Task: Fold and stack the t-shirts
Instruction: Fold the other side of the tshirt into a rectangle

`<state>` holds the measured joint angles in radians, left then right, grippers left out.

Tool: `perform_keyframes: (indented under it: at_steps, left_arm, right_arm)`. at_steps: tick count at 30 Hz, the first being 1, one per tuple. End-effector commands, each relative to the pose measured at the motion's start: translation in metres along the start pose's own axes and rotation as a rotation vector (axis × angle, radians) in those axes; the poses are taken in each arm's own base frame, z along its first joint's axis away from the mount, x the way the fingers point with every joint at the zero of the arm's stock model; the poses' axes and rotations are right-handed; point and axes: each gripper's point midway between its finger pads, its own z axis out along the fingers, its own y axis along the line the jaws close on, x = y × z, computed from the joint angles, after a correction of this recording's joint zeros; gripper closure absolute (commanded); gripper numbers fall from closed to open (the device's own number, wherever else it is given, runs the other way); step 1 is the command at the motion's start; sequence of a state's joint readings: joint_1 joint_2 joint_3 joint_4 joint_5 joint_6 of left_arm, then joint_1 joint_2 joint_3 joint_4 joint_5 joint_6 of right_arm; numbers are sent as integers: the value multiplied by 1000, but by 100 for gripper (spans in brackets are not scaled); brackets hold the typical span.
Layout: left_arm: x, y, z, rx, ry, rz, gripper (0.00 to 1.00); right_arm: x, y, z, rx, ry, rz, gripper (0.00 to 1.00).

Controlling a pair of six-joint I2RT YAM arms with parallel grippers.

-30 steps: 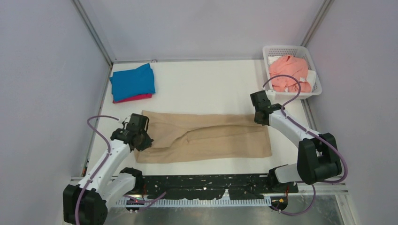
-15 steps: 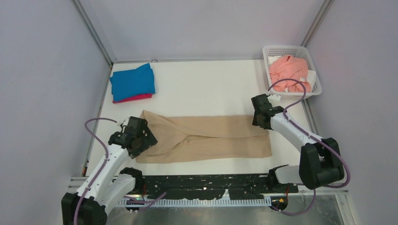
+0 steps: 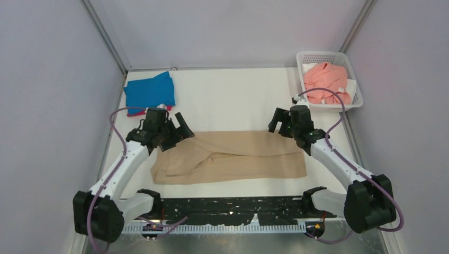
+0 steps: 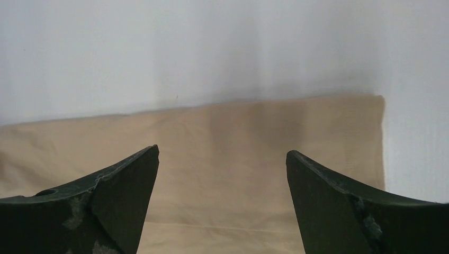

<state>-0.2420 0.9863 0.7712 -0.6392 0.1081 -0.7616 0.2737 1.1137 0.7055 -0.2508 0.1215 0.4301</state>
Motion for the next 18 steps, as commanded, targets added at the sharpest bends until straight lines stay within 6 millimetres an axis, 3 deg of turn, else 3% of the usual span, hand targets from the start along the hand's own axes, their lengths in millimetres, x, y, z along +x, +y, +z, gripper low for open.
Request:
perform_keyframes:
  at_steps: [1,5,8,11,14,18]
  left_arm:
    - [-40,-37,29,46,2,64,0]
    - [-57,-16,47,-103,-20,65,1]
    - [-58,-24,62,-34,-13,51,0]
    - [-49,-19,70,-68,54,34,0]
    - [-31,10,61,-174,83,24,0]
    - [-5,66,26,-347,6,1,0]
  right_arm:
    - [0,33,24,-153,6,27,5]
    - [4,22,37,-107,-6,8,5]
    - [13,13,46,-78,-16,-4,5]
    - [18,10,52,-73,-20,14,5]
    - [25,7,57,-58,4,19,5]
    - [29,7,59,-57,26,15,5]
